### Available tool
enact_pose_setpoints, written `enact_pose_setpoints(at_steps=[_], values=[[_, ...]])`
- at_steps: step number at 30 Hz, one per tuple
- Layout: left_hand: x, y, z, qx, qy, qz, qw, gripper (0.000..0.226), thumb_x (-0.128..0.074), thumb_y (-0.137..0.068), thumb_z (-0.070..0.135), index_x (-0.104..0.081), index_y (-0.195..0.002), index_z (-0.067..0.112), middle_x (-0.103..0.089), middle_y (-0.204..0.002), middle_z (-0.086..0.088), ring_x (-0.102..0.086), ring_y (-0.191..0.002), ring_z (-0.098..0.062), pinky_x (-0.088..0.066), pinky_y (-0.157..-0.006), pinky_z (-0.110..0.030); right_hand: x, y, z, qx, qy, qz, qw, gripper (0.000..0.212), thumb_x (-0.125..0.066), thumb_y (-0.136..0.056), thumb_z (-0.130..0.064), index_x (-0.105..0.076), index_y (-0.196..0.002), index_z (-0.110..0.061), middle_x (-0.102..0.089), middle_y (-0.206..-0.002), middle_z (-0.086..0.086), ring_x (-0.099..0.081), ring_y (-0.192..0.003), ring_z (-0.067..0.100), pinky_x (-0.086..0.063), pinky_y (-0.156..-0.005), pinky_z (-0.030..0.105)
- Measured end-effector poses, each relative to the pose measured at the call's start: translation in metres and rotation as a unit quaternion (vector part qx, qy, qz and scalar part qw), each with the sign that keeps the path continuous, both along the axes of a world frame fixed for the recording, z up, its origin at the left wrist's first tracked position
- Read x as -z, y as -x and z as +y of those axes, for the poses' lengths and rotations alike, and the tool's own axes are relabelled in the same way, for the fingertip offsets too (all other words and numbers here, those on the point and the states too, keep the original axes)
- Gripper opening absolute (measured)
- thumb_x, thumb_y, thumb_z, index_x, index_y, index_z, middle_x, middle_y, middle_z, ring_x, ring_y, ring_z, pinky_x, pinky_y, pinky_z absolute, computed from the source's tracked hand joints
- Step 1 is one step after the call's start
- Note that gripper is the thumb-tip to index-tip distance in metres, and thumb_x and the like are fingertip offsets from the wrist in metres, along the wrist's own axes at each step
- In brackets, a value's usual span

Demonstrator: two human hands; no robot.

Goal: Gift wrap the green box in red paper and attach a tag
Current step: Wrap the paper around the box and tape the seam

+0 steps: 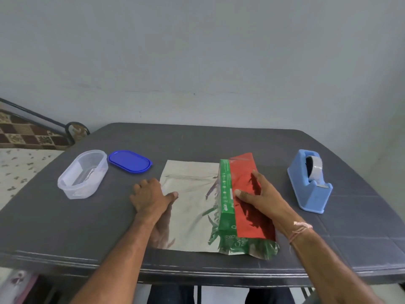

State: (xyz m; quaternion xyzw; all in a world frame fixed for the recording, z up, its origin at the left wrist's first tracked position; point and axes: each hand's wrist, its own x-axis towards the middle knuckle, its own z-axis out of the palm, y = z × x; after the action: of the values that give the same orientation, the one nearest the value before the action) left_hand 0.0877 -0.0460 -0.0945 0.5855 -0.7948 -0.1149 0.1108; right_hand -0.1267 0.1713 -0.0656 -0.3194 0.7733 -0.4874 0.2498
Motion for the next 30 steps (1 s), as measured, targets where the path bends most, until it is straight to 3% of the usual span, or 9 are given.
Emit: enact_pose_setpoints(at_steps=[4, 7, 10, 14, 18, 21, 24, 28, 30], values=[[-0.006, -0.002, -0.001, 0.002, -0.043, 0.076, 0.996, 0.032, -0.077, -0.083, 0.052, -0.068, -0.098, 0.025, -0.072, -0.108, 0.0, -0.064, -0.109, -0.027, -0.05, -0.09, -0.037, -0.001, -0.002, 0.0, 0.004, 0.004, -0.01, 1.0, 0.114, -0.089, -0.07, -0.052, -0.022, -0.16, -0.034, -0.059, -0.139, -0.001, -0.067, -0.11, 0.021, -0.052, -0.104, 0.048], [-0.008, 0.0, 0.0, -0.001, -0.048, 0.078, 0.996, 0.028, -0.076, -0.087, 0.046, -0.066, -0.077, 0.022, -0.074, -0.089, 0.004, -0.069, -0.092, -0.023, -0.055, -0.08, -0.033, 0.0, -0.003, 0.0, 0.008, 0.008, -0.006, 1.0, 0.108, -0.088, -0.075, -0.046, -0.023, -0.16, -0.032, -0.057, -0.141, -0.001, -0.065, -0.115, 0.021, -0.05, -0.107, 0.045], [-0.011, 0.003, 0.003, 0.015, -0.047, 0.083, 0.995, 0.028, -0.068, -0.094, 0.043, -0.061, -0.078, 0.02, -0.071, -0.079, 0.005, -0.068, -0.082, -0.021, -0.049, -0.07, -0.029, 0.0, -0.002, 0.0, 0.012, 0.004, 0.0, 1.0, 0.107, -0.088, -0.075, -0.045, -0.025, -0.161, -0.032, -0.054, -0.145, 0.0, -0.06, -0.121, 0.022, -0.047, -0.11, 0.043], [-0.02, -0.001, -0.003, 0.033, -0.089, 0.142, 0.985, 0.026, -0.063, -0.095, 0.041, -0.056, -0.088, 0.017, -0.07, -0.086, -0.001, -0.067, -0.085, -0.026, -0.045, -0.069, -0.033, 0.0, -0.001, -0.001, 0.009, 0.0, 0.005, 1.0, 0.107, -0.087, -0.076, -0.045, -0.023, -0.161, -0.032, -0.053, -0.145, 0.001, -0.059, -0.122, 0.024, -0.047, -0.109, 0.044], [-0.037, -0.009, -0.005, 0.051, -0.295, 0.352, 0.887, 0.038, -0.08, -0.087, 0.013, -0.057, -0.118, 0.014, -0.07, -0.105, -0.006, -0.066, -0.075, -0.012, -0.052, -0.058, -0.027, 0.003, 0.0, -0.002, 0.012, 0.001, 0.004, 1.0, 0.107, -0.088, -0.076, -0.046, -0.024, -0.16, -0.034, -0.053, -0.146, 0.001, -0.06, -0.122, 0.024, -0.047, -0.11, 0.045], [-0.048, -0.011, -0.006, 0.093, -0.368, 0.464, 0.8, 0.063, -0.075, -0.085, -0.005, -0.056, -0.135, 0.027, -0.068, -0.121, -0.008, -0.067, -0.089, -0.021, -0.054, -0.07, -0.031, 0.003, 0.0, -0.002, 0.014, 0.003, 0.007, 1.0, 0.107, -0.088, -0.075, -0.045, -0.024, -0.16, -0.033, -0.053, -0.145, 0.001, -0.059, -0.122, 0.023, -0.046, -0.111, 0.045], [-0.064, -0.003, -0.003, 0.136, -0.383, 0.496, 0.767, 0.059, -0.065, -0.089, -0.01, -0.061, -0.138, 0.023, -0.067, -0.128, -0.002, -0.069, -0.094, -0.017, -0.057, -0.077, -0.028, 0.002, 0.0, -0.002, 0.012, 0.005, 0.005, 1.0, 0.107, -0.088, -0.076, -0.044, -0.024, -0.16, -0.032, -0.053, -0.146, 0.0, -0.059, -0.123, 0.022, -0.046, -0.11, 0.042], [-0.089, 0.023, 0.011, 0.187, -0.397, 0.486, 0.756, 0.059, -0.062, -0.09, -0.012, -0.058, -0.142, 0.014, -0.065, -0.134, 0.003, -0.07, -0.103, -0.015, -0.06, -0.083, -0.023, 0.001, 0.001, 0.0, 0.007, 0.011, 0.003, 1.0, 0.108, -0.088, -0.075, -0.044, -0.024, -0.16, -0.031, -0.053, -0.147, -0.002, -0.057, -0.125, 0.02, -0.046, -0.107, 0.036], [-0.098, 0.041, 0.021, 0.214, -0.396, 0.476, 0.756, 0.061, -0.062, -0.089, -0.012, -0.055, -0.144, 0.013, -0.065, -0.13, 0.005, -0.069, -0.103, -0.016, -0.06, -0.083, -0.024, 0.0, 0.002, 0.001, 0.0, 0.017, -0.007, 1.0, 0.107, -0.088, -0.075, -0.046, -0.024, -0.16, -0.032, -0.055, -0.143, -0.004, -0.059, -0.121, 0.017, -0.051, -0.095, 0.03]])
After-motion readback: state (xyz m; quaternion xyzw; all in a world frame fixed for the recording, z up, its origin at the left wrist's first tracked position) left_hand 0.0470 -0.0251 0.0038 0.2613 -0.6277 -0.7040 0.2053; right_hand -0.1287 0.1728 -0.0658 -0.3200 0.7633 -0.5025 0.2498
